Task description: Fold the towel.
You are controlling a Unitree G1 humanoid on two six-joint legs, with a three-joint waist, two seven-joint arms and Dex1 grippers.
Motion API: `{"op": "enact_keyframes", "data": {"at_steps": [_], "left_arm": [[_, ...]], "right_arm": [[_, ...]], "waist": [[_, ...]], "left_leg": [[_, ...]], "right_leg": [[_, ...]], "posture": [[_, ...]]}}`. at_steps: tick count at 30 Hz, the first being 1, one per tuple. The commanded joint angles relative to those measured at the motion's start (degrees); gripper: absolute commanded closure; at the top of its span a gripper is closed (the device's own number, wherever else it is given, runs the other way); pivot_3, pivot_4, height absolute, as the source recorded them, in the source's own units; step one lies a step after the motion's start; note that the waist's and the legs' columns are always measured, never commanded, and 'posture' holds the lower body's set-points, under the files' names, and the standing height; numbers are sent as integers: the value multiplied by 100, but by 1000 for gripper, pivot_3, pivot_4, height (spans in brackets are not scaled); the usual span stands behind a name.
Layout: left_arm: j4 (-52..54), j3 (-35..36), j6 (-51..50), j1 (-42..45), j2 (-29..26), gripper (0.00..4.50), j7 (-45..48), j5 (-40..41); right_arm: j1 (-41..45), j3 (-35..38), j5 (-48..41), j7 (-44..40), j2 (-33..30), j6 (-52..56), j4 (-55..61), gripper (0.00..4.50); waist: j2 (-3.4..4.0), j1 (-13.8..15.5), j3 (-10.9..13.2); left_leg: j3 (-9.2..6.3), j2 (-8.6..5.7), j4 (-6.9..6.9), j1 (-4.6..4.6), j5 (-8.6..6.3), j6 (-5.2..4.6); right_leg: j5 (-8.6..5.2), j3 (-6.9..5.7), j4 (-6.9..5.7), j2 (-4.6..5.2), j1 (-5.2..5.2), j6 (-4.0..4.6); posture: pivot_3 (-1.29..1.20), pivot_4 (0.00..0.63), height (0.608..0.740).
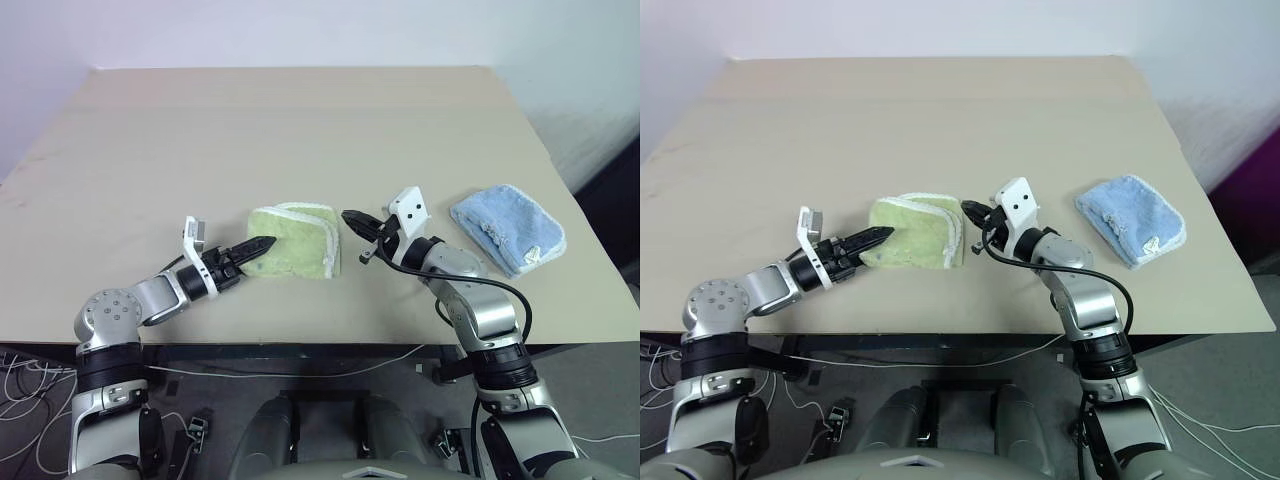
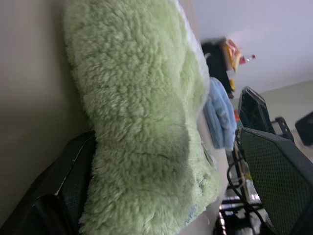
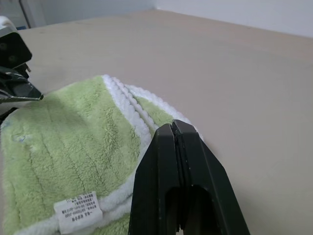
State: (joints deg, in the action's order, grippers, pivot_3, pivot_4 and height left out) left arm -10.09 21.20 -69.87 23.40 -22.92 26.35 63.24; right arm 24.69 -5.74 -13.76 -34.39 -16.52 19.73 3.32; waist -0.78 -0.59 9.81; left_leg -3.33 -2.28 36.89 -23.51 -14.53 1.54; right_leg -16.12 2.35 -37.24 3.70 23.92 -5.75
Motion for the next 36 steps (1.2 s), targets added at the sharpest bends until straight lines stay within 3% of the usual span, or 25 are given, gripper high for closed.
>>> {"op": "enact_keyframes", "data": {"at_steps": [1, 3, 13, 15, 23, 28, 32, 36], "left_arm": [[92, -35, -163, 39, 107, 213, 5, 92], [103, -2, -156, 19, 134, 595, -19, 86], [73, 221, -1, -54, 288, 4023, -233, 47], [69, 273, 33, -55, 336, 4486, -290, 48], [179, 673, 274, -80, 575, 4486, -727, 182], [137, 1129, 1174, 323, 567, 4486, -1176, 83], [-189, 1493, 2049, 873, 258, 4486, -1354, -172], [-1131, 1780, 3189, 1537, -490, 4486, -1251, -753]], "right_arm": [[15, 112, -47, 44, -21, -70, 308, 4500], [7, 111, -51, 51, -26, -71, 320, 4500], [37, 93, -42, 52, -43, -67, 307, 4500], [42, 92, -42, 49, -47, -66, 304, 4500], [44, 108, -43, 59, -67, -58, 322, 4500], [63, 138, -57, 61, -89, -46, 345, 4500], [98, 137, -49, 48, -89, -53, 319, 4500], [137, 103, -34, 21, -79, -78, 269, 4500]], "waist": [[0, 1, 0], [0, 1, 0], [0, -11, 0], [1, -11, 0], [0, -18, -1], [-1, -21, -1], [-2, -16, -1], [-3, -17, -1]], "left_leg": [[0, 0, 0, 0, 0, 0], [0, 0, 1, 0, 0, 0], [0, 1, 2, 0, 0, 0], [0, 1, 2, 0, 0, 0], [1, 1, 9, 1, -1, -2], [1, 5, 9, 1, -1, -1], [2, 5, 11, 0, 0, -1], [4, 3, 11, -1, 0, 0]], "right_leg": [[0, 0, 0, 0, 0, 0], [0, 0, 0, 0, -1, 0], [0, 0, -1, -1, 0, 0], [0, 1, -1, -1, 0, 0], [0, 2, -8, 0, 0, 0], [0, 3, -10, -1, 4, 0], [0, 2, -10, -2, 3, 0], [0, 1, -10, -7, 4, 0]], "posture": [[0, 150, 740], [0, 150, 740], [0, 150, 740], [0, 150, 740], [0, 150, 740], [0, 150, 740], [0, 150, 740], [0, 150, 740]]}}
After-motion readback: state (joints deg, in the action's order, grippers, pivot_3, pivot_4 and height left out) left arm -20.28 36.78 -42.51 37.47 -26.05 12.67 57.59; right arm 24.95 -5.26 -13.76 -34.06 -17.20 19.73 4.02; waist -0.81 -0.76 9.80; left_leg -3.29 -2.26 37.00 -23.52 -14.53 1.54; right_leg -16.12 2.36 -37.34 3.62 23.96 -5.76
